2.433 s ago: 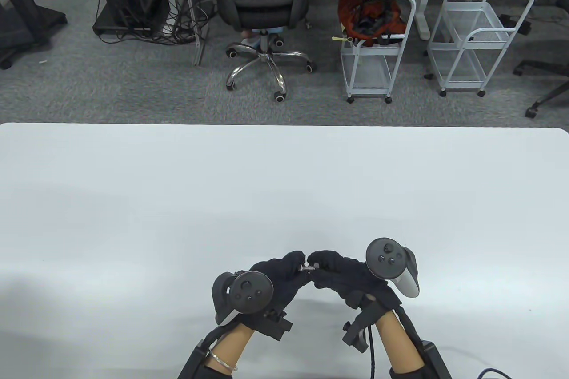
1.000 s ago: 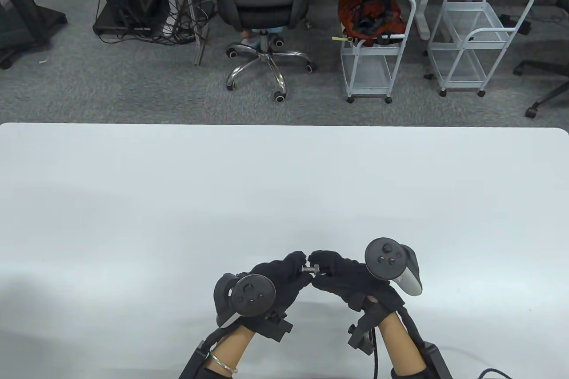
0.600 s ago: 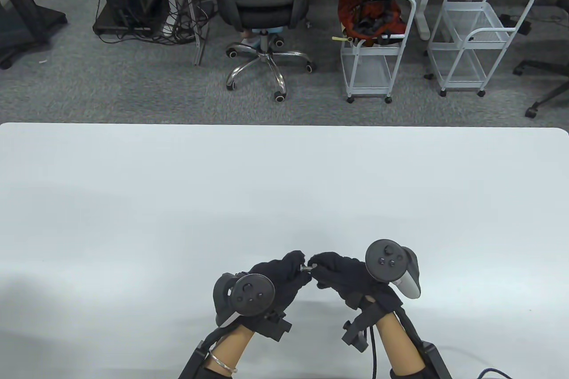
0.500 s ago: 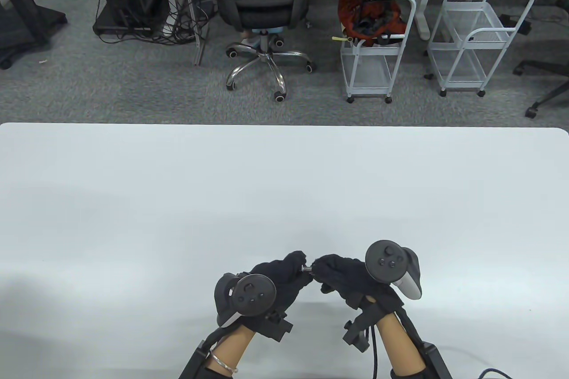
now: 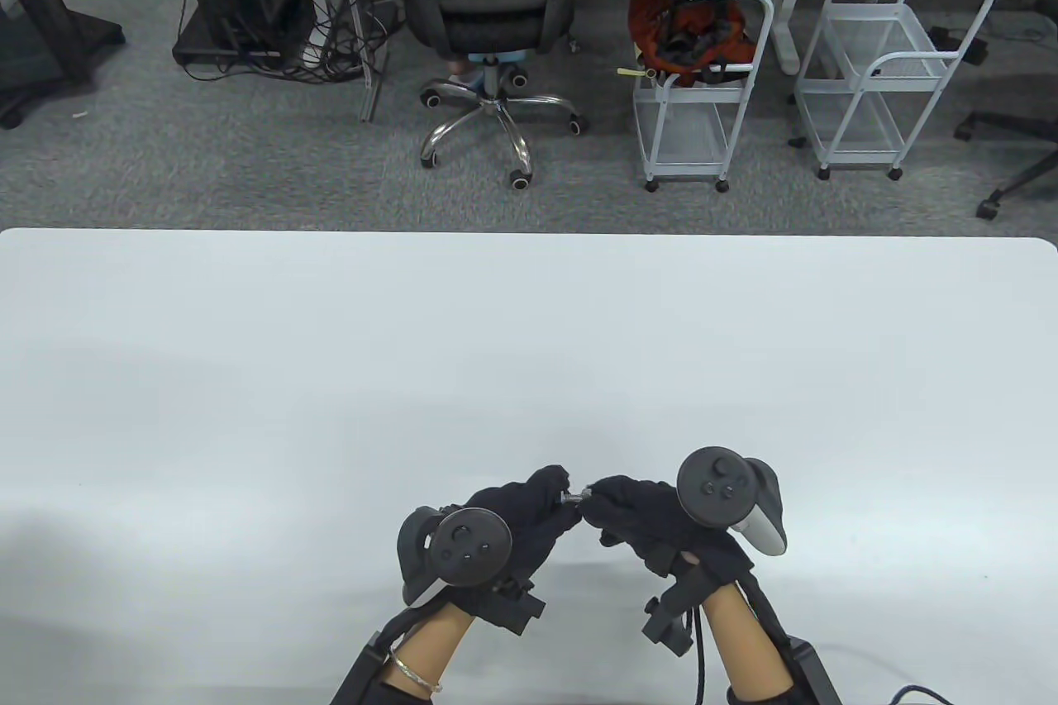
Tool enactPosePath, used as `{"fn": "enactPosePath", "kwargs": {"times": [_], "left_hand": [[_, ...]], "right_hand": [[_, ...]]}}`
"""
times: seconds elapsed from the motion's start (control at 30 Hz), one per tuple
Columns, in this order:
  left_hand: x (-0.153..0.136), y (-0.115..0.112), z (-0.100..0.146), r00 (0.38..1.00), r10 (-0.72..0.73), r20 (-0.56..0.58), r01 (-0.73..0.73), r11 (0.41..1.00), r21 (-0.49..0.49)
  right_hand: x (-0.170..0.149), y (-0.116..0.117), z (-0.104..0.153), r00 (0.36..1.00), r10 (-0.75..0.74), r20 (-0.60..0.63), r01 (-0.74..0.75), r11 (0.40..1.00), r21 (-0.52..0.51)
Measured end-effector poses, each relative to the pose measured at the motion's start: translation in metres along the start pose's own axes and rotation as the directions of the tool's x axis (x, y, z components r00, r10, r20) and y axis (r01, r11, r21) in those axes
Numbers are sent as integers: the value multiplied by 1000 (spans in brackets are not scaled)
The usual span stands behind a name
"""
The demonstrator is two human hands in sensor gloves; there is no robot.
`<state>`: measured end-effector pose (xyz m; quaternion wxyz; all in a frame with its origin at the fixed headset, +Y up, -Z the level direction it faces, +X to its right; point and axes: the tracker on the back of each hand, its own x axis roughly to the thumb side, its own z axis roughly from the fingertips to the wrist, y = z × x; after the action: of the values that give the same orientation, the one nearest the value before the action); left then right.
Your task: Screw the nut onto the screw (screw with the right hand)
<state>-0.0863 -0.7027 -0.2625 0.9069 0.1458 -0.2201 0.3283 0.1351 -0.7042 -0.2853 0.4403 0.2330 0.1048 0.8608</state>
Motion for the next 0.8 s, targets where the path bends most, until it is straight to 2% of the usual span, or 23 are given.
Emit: {"fn": "enactPosePath", "kwargs": {"times": [0.1,0.23,0.37,0.5,0.67,0.8], "left_hand": [[-1,0,0,1000,10,-7,-10,1000,0],[1,-1,0,1000,15,0,-15,1000,-5],[1,-1,0,1000,4,3,-4,1000,-5],[0,-1,0,1000,3,-5,-3,1000,-3],[1,-1,0,1000,3,3,-3,1000,-9],[2,-2,0,1000,-9,15,9,1000,-13]], "right_hand": [[2,0,-1,998,-49,43,48,999,19],[0,-3,0,1000,13,10,-12,998,-58],[2,-1,0,999,-22,35,21,999,24],[3,-2,0,999,50,1,-50,998,-27],[2,0,-1,999,-35,25,35,999,1],[1,-2,0,999,38,-5,-38,999,-23]]}}
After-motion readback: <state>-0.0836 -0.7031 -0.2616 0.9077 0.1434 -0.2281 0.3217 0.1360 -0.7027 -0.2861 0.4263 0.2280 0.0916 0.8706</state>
